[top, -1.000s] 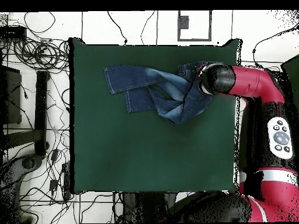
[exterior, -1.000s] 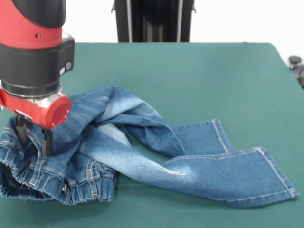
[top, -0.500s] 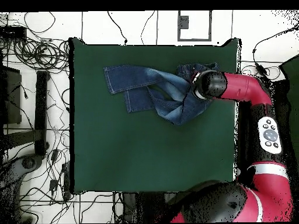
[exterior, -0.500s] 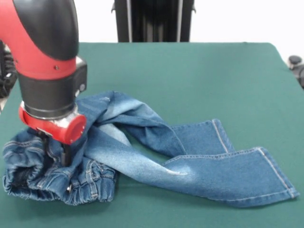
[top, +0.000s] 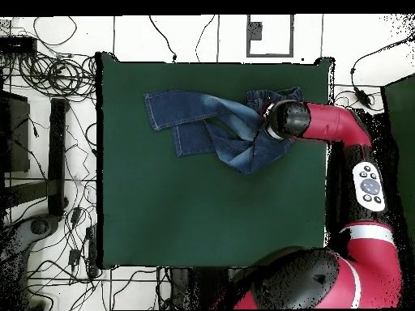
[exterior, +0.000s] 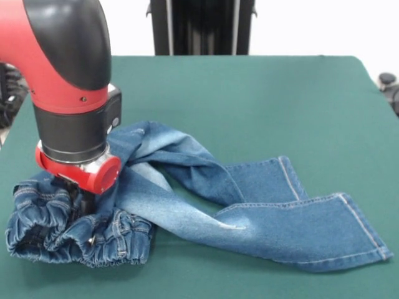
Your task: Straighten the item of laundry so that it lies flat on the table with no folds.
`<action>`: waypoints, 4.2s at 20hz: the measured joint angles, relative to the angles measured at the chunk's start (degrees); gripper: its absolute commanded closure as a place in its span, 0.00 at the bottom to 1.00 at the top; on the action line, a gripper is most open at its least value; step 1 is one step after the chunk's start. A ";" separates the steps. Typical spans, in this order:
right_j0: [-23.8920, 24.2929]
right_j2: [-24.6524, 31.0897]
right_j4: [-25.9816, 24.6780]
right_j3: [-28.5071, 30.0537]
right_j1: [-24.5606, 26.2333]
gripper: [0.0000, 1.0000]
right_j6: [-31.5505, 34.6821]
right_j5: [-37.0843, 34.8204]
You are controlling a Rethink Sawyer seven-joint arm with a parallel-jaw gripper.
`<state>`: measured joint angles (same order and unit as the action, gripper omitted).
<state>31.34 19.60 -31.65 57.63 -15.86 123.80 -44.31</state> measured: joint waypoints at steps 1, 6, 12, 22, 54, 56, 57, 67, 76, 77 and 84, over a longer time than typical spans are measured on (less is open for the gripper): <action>-0.08 0.00 -0.01 0.00 -0.05 1.00 0.00 0.00; -0.35 -0.02 -0.05 0.31 -0.55 1.00 0.00 0.03; -0.63 -0.24 -0.23 1.69 -2.59 1.00 0.00 0.02; 0.33 -0.29 -0.43 2.05 -3.47 1.00 0.00 0.56; 4.11 -11.56 3.58 16.19 -7.82 1.00 0.01 0.78; 4.08 -12.23 4.34 17.26 -7.97 1.00 0.02 1.22; 4.07 -12.51 4.69 17.75 -8.06 1.00 0.02 1.54; 1.23 -18.22 9.20 24.53 -8.94 1.00 0.49 8.12; -4.43 -24.02 15.70 33.01 -12.14 1.00 0.50 9.33; -5.17 -24.63 16.58 34.02 -12.53 1.00 0.50 9.34; -8.11 -26.76 21.28 38.64 -13.77 1.00 0.50 9.34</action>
<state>23.24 -7.15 -10.38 96.27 -29.63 124.31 -34.97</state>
